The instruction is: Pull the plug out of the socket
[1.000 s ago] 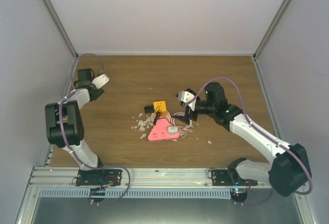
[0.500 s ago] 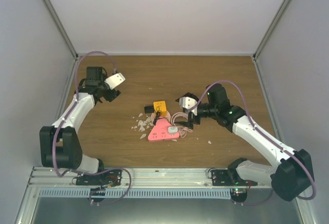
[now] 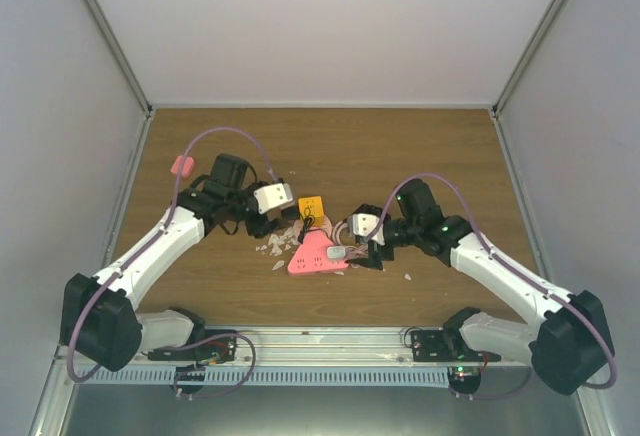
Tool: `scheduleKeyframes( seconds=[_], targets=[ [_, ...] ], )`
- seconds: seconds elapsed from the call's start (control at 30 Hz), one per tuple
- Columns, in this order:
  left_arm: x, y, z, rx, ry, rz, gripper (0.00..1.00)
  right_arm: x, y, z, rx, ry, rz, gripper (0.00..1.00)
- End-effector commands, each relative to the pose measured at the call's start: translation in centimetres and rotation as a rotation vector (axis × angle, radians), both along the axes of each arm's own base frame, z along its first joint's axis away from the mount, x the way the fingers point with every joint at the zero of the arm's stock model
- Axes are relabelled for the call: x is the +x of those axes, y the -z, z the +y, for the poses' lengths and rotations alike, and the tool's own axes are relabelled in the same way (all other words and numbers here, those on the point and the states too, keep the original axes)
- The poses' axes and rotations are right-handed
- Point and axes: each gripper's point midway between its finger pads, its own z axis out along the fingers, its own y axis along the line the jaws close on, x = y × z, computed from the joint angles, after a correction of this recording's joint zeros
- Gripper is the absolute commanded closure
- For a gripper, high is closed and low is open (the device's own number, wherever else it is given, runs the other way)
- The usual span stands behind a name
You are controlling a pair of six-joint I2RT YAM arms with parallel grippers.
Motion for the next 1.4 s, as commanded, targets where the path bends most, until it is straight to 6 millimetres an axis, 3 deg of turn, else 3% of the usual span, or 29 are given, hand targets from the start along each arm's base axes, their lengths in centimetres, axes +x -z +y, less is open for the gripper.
scheduleKeyframes(
  seconds=[0.0, 0.3, 0.53, 0.73, 0.97, 1.17, 1.37],
  targets=[
    [-3.8, 1.9, -2.4, -0.081, 0.061, 0.176, 0.32, -0.6, 1.4, 0.6, -0.046, -0.023, 0.009, 0.07],
    [-6.6, 4.0, -3.1, -0.154, 0.079, 0.367, 0.29, -1.4, 3.4, 1.8, -0.12, -0.048, -0.017, 0.15],
    [-6.9, 3.7, -2.4, -0.142, 0.122, 0.163, 0.29, -1.2, 4.9, 2.8, -0.168, -0.041, -0.038, 0.22],
    [-7.3, 4.6, -3.7, -0.123, 0.193, 0.081, 0.29, -0.9, 5.8, 3.3, -0.19, -0.036, -0.034, 0.3],
    [-6.8, 4.8, -6.2, -0.126, 0.232, 0.109, 0.46, -0.6, 6.3, 3.2, -0.197, -0.024, -0.04, 0.45],
    [-6.0, 4.7, -7.8, -0.15, 0.254, 0.138, 0.61, -0.5, 6.6, 3.3, -0.203, -0.024, -0.039, 0.49],
    [-4.0, 5.4, -8.7, -0.137, 0.21, 0.155, 0.67, -0.6, 6.9, 3.1, -0.209, -0.023, -0.045, 0.49]
  ],
)
